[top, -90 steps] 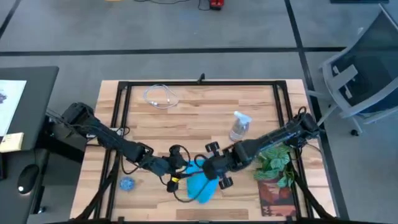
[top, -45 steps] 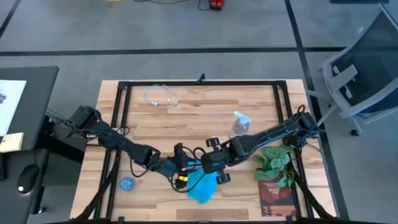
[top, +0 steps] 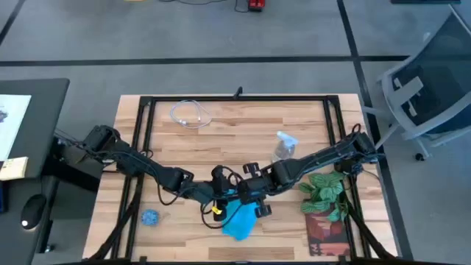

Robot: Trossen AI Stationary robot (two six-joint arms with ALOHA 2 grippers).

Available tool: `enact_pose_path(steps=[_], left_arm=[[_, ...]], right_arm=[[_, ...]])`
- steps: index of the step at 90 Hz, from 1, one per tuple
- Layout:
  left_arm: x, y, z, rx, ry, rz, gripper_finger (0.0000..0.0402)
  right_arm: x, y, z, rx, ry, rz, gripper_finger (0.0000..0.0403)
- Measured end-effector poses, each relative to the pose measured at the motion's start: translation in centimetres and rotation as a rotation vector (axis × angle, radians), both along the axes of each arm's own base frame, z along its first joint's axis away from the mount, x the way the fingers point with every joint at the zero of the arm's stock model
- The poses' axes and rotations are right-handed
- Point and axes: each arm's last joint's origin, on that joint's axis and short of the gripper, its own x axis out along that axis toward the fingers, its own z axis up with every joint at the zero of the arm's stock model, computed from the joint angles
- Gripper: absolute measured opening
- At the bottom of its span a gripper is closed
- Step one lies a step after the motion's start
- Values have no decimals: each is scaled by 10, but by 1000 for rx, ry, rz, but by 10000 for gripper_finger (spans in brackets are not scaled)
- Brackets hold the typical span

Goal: Apply microfiber cloth
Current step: Wipe the front of the cellphone with a microfiber cloth

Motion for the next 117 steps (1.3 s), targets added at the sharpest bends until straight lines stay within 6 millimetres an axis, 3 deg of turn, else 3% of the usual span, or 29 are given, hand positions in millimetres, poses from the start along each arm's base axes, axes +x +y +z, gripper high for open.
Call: enact_pose_path(steps=[37, 45, 56, 66, 80, 98, 109, 117], left_arm=[[-2, 1, -11, 29, 96, -30, 121], [-2, 1, -11, 27, 95, -29, 92], [-3, -1, -11, 37, 93, -21, 21], [-6, -3, -13, 29, 99, 31, 11], [-12, -8, -16, 14, 126, 103, 6], [-29, -11, -33, -14, 181, 168, 5], [-49, -8, -39, -79, 136, 260, 4], [-64, -11, -41, -143, 48, 263, 4]], right_arm=[[-1, -1, -1, 7, 12, -24, 20], [-1, -1, -1, 9, 12, -27, 20], [-1, -1, -1, 14, 12, -33, 25], [0, 1, 0, 13, 3, -22, 48], [-8, 7, -3, -21, 55, 0, 114], [-33, 28, -34, -51, 199, -9, 189], [-48, 46, -58, -57, 200, -32, 203], [-54, 61, -76, -70, 99, -74, 202]])
